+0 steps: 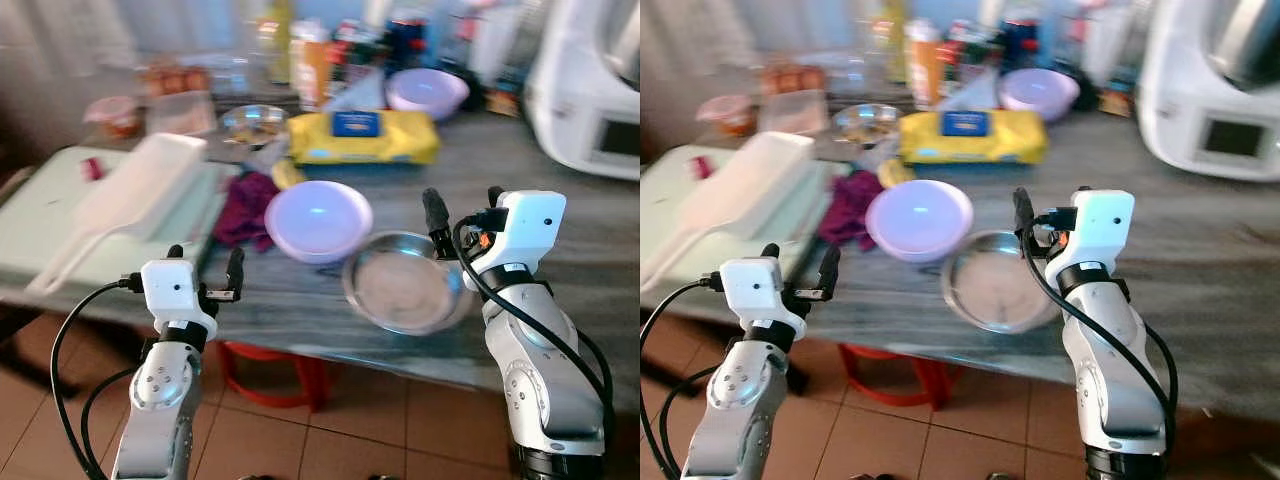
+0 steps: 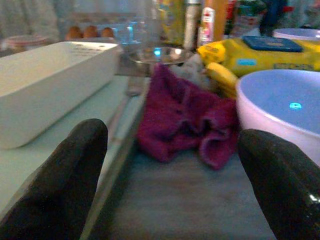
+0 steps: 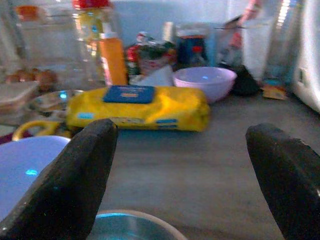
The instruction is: Setting the table
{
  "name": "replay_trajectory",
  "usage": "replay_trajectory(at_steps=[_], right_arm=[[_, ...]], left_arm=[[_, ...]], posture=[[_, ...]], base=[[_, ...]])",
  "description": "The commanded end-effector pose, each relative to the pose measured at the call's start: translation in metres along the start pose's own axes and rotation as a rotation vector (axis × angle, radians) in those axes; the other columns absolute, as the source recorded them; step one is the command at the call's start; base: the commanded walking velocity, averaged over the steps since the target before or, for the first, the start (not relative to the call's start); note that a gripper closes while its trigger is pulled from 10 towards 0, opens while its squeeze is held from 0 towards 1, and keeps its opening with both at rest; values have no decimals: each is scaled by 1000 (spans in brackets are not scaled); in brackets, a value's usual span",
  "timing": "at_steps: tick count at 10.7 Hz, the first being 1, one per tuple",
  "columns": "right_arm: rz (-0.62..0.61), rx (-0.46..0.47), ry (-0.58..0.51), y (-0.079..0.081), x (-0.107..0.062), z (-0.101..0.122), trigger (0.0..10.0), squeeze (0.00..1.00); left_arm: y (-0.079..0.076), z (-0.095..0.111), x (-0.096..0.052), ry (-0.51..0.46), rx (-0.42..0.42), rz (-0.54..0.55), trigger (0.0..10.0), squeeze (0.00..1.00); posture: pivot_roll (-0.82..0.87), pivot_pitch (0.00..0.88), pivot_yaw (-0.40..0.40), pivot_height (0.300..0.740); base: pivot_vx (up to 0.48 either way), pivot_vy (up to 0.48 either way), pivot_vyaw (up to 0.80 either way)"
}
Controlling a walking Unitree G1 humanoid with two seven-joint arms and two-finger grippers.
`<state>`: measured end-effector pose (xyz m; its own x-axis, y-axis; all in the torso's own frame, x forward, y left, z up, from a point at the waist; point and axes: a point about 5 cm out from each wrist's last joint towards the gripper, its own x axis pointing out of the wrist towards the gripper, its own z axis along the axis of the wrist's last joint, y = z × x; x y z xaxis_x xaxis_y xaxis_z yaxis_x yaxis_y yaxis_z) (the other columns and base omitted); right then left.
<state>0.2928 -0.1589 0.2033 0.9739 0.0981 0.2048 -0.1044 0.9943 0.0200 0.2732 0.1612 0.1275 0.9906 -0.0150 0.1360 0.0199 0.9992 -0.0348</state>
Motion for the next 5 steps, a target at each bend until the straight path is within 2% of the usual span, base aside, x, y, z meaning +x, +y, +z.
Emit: replay_trajectory(at_steps=[1, 3, 5], right_arm=[[-8, 7, -3, -1, 1, 1, 10000, 0], [-7, 10, -16, 1, 2, 1, 10000, 0], [-34, -6, -23, 0, 3, 0, 10000, 0]], left_arm=[[0, -3, 0, 25, 18, 6, 10000, 0], [-1, -3, -1, 34, 22, 16, 10000, 0], [0, -4, -2, 41, 39, 23, 10000, 0]], posture=[[-89, 137, 44, 740], [-86, 141, 43, 740], [-83, 142, 43, 740]], base=[[0, 0, -450], [0, 0, 0], [-251, 0, 0]])
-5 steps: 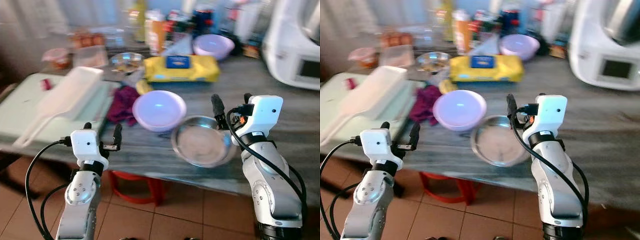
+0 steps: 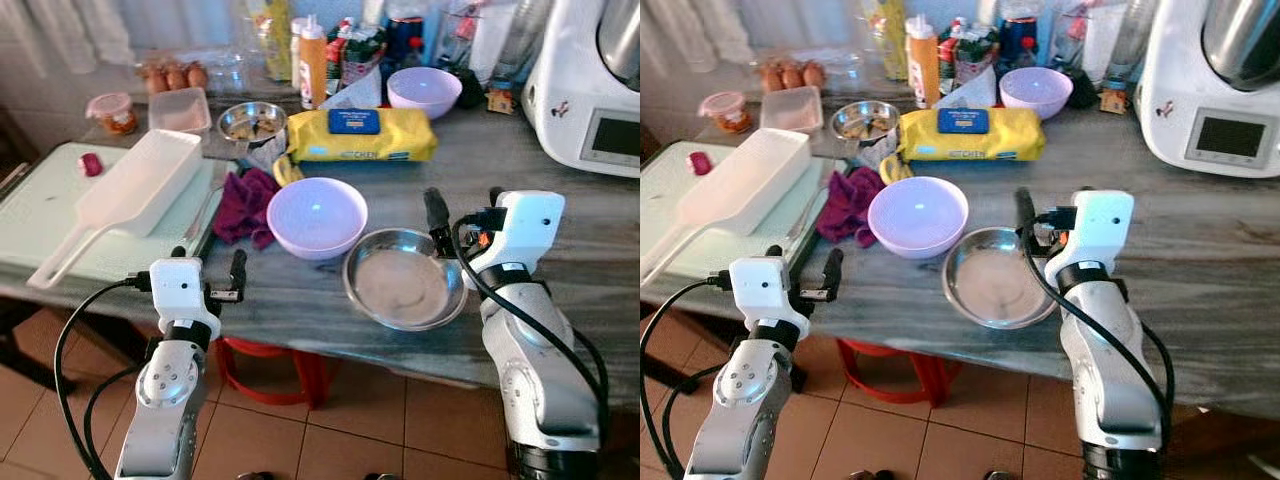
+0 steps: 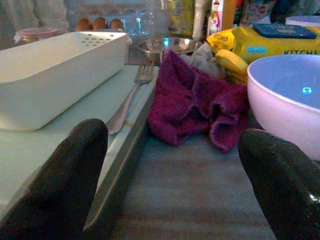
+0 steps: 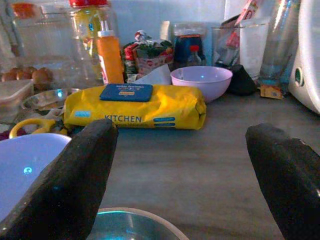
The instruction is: Setting the table
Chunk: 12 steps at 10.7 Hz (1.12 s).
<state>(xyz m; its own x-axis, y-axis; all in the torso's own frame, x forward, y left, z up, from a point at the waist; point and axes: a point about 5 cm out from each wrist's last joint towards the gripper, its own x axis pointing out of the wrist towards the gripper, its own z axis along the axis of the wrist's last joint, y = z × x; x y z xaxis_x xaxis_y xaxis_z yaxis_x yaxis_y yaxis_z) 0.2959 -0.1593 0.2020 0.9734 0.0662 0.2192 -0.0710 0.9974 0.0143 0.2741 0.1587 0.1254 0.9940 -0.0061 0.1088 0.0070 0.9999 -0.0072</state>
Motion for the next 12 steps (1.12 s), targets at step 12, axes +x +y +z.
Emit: replay_trajectory(at_steps=[12], right_arm=[[15, -52, 81, -7, -26, -62, 10000, 0]], left_arm=[[9, -17, -10, 66, 58, 8, 10000, 0]], posture=[[-73, 156, 52, 740]], base=[[-271, 0, 0]])
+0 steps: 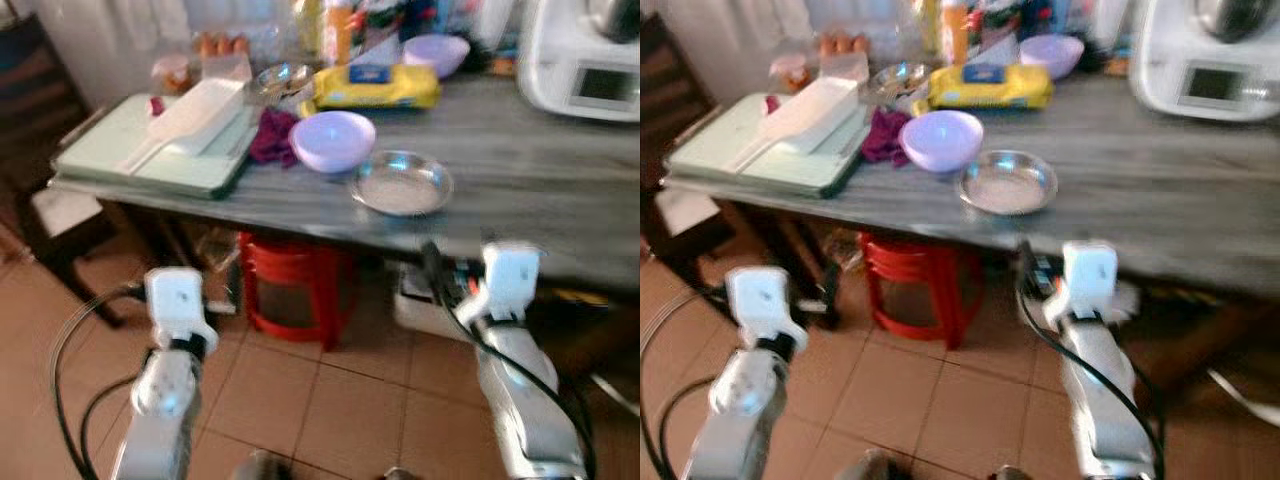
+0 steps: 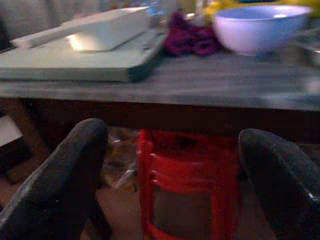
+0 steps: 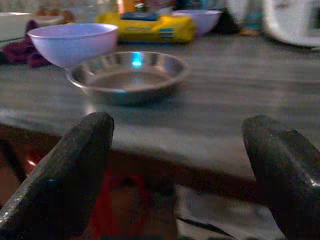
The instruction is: Setting the table
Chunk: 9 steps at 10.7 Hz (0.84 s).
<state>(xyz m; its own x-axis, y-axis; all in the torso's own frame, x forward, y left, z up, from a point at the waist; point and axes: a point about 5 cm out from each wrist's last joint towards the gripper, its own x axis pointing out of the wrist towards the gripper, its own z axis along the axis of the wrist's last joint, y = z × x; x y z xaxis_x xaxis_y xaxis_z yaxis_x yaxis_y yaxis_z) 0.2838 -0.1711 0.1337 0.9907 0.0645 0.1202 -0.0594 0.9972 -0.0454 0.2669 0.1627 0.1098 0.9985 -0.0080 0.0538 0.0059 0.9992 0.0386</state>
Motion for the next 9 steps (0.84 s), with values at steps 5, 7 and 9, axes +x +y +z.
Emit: replay_trajectory(at_steps=[5, 7, 9], right_arm=[[89, -50, 0, 14, 2, -11, 10000, 0], [84, -61, -13, 19, -12, -13, 10000, 0], [-3, -92, -14, 9, -35, -21, 10000, 0]], left_arm=[[15, -31, -9, 85, 69, 23, 10000, 0], [16, -35, -12, 89, 72, 35, 10000, 0], [17, -38, -17, 80, 81, 50, 10000, 0]], posture=[[-59, 140, 57, 740], [-54, 140, 52, 740], [-51, 132, 34, 740]], base=[[-294, 0, 0], [-300, 0, 0], [0, 0, 0]])
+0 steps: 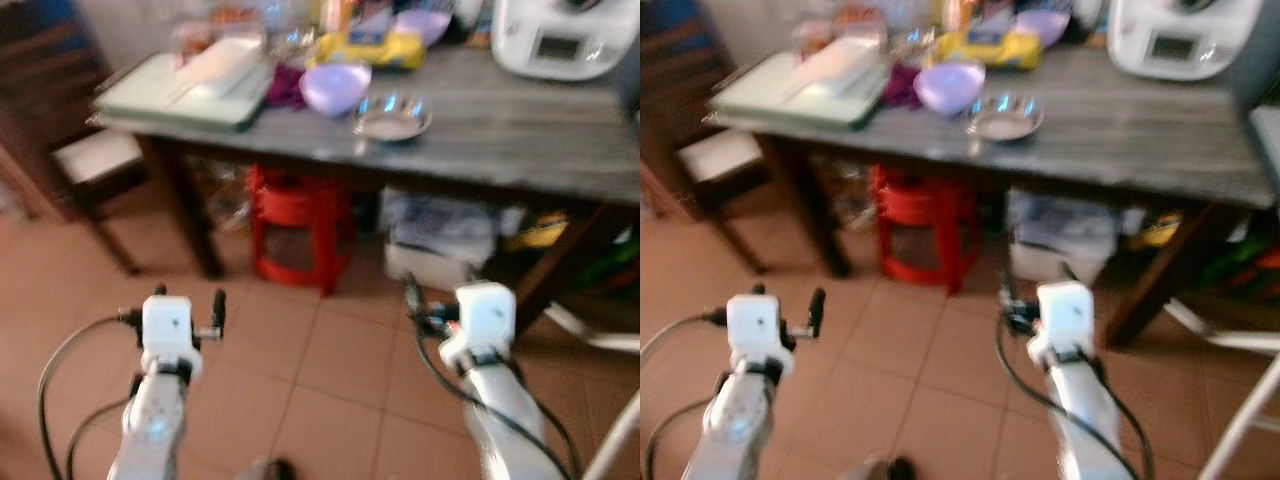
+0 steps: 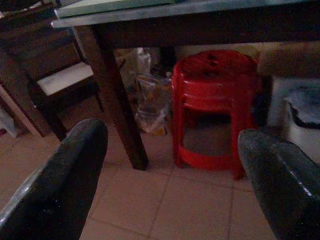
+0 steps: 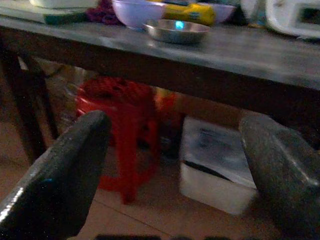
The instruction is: Setting the table
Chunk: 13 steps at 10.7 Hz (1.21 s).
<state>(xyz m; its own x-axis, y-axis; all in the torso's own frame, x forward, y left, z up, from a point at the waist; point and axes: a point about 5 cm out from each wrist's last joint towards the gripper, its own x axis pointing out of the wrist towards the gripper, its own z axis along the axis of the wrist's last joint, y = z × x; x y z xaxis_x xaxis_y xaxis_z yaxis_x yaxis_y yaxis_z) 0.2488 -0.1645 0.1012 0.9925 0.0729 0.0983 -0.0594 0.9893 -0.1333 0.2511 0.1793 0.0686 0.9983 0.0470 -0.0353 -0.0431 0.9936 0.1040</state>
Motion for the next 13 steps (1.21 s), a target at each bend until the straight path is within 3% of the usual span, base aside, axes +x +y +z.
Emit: replay_trajectory(at_steps=[1, 6, 8, 13], right_arm=[[-29, 1, -29, -4, 0, 4, 10000, 0], [-69, -22, 3, -12, -15, -2, 10000, 0], [-69, -10, 5, -12, -11, -2, 10000, 0], [-57, -8, -7, -13, -3, 1, 10000, 0]], left_arm=[[3, 2, 1, -13, 11, 2, 10000, 0], [2, -2, 0, -18, 3, 3, 10000, 0], [0, -2, -1, -18, 3, -3, 10000, 0], [-2, -1, 1, -14, 5, 5, 10000, 0]], posture=[[-58, 131, 39, 740], [-72, 146, 41, 740], [-74, 149, 42, 740], [-76, 157, 39, 740]], base=[[0, 0, 0], [0, 0, 0], [0, 0, 0], [0, 0, -675]])
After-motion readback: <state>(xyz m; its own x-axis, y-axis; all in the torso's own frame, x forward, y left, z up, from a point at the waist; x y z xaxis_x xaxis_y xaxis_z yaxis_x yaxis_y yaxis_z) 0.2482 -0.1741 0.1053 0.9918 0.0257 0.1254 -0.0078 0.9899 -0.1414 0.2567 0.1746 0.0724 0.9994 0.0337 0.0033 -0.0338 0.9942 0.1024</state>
